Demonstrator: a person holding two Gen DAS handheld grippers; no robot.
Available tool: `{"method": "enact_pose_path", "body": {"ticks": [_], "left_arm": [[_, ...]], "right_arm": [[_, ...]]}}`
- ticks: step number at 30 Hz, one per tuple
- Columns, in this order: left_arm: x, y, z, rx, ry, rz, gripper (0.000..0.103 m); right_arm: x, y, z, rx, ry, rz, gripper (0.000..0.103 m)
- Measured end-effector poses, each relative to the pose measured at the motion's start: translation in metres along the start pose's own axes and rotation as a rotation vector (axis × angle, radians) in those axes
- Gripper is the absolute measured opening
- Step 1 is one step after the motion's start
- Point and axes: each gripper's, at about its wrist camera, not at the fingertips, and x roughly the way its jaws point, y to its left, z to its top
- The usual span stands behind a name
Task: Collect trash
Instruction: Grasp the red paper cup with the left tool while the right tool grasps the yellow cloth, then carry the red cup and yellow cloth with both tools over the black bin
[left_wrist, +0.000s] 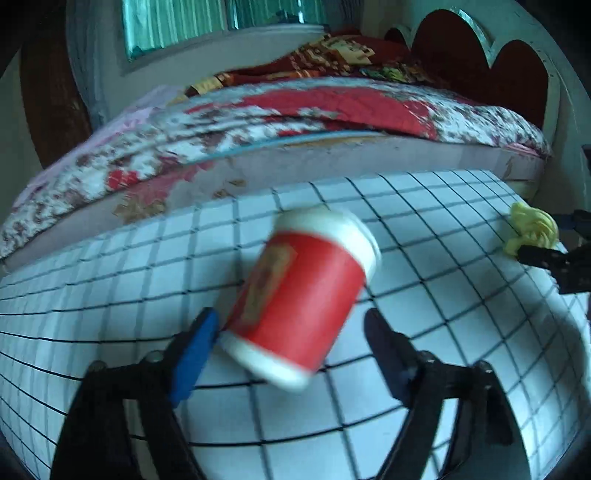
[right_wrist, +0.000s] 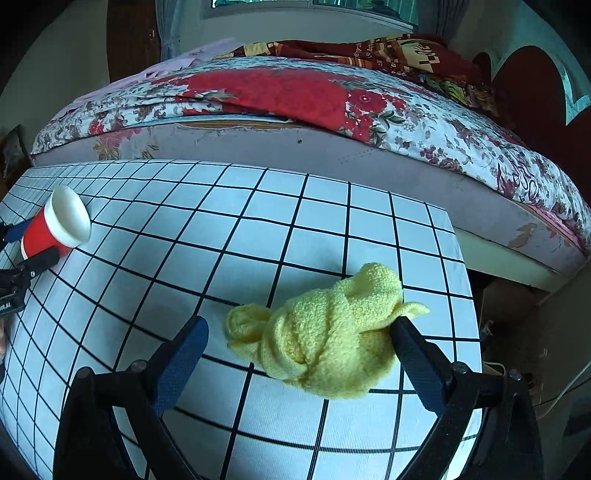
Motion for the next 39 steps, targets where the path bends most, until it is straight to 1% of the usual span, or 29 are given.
{"method": "enact_pose_path", "body": {"ticks": [1,2,4,6,7,8,10,12,14,15,16,17,18,21,22,25,33,37,39], "left_arm": [[-0.001,-0.005,-0.002,-0.004,0.018,-0.033,0.058],[-0.004,-0.011,-0.005,0.002,0.012,-0.043,0.058],[-0.008,-0.019,-0.009,0.011,0.01,-0.038,0.058],[-0.013,-0.021,-0.01,-0.009,-0.021,-0.01,0.062],[-0.014,-0.02,-0.009,-0.028,-0.026,-0.002,0.073],[-0.015,-0.02,-0.008,-0.05,-0.034,-0.002,0.079],[-0.015,-0.021,-0.003,-0.06,-0.041,-0.004,0.079],[-0.011,-0.022,0.005,-0.048,-0.043,0.015,0.079],[-0.004,-0.019,0.009,-0.055,-0.022,0.037,0.079],[0.0,-0.016,0.01,-0.065,-0.006,0.031,0.078],[0.003,-0.013,0.009,-0.08,0.007,0.026,0.069],[0.007,-0.011,0.008,-0.087,0.027,0.008,0.055],[0.006,-0.011,0.006,-0.088,0.021,0.004,0.055],[0.0,-0.015,0.0,-0.081,0.011,0.008,0.052],[-0.003,-0.017,-0.003,-0.08,0.008,0.008,0.052],[-0.014,-0.024,-0.008,-0.069,-0.005,0.011,0.052],[-0.059,-0.043,-0.017,-0.07,-0.061,0.011,0.052],[-0.082,-0.056,-0.028,-0.062,-0.08,0.013,0.052],[-0.093,-0.06,-0.036,-0.073,-0.083,0.001,0.052]], "right_arm": [[-0.001,-0.001,0.0,0.007,-0.001,0.001,0.096],[-0.002,-0.002,-0.001,0.01,-0.003,0.001,0.095],[-0.005,-0.003,-0.002,0.011,-0.008,0.006,0.092],[-0.007,-0.004,-0.002,0.017,-0.012,0.012,0.092],[-0.008,-0.005,-0.002,0.02,-0.012,0.014,0.092],[-0.008,-0.005,-0.002,0.023,-0.01,0.017,0.092],[-0.006,-0.004,-0.002,0.016,0.003,0.011,0.092],[-0.006,-0.003,-0.002,0.011,0.002,0.01,0.092],[-0.006,-0.004,-0.002,0.019,0.002,0.021,0.092],[-0.006,-0.005,-0.002,0.021,0.005,0.024,0.091],[-0.005,-0.005,-0.002,0.022,0.005,0.023,0.084],[-0.005,-0.005,-0.002,0.021,0.006,0.023,0.077],[-0.005,-0.006,-0.003,0.025,0.008,0.028,0.067],[-0.004,-0.008,-0.006,0.028,0.016,0.035,0.061],[-0.005,-0.01,-0.008,0.031,0.011,0.043,0.057],[-0.015,-0.014,-0.012,0.056,-0.014,0.101,0.048],[-0.06,-0.007,-0.028,0.052,-0.098,0.126,0.048],[-0.087,-0.008,-0.04,0.06,-0.13,0.139,0.048],[-0.1,-0.006,-0.047,0.057,-0.144,0.14,0.048]]}}
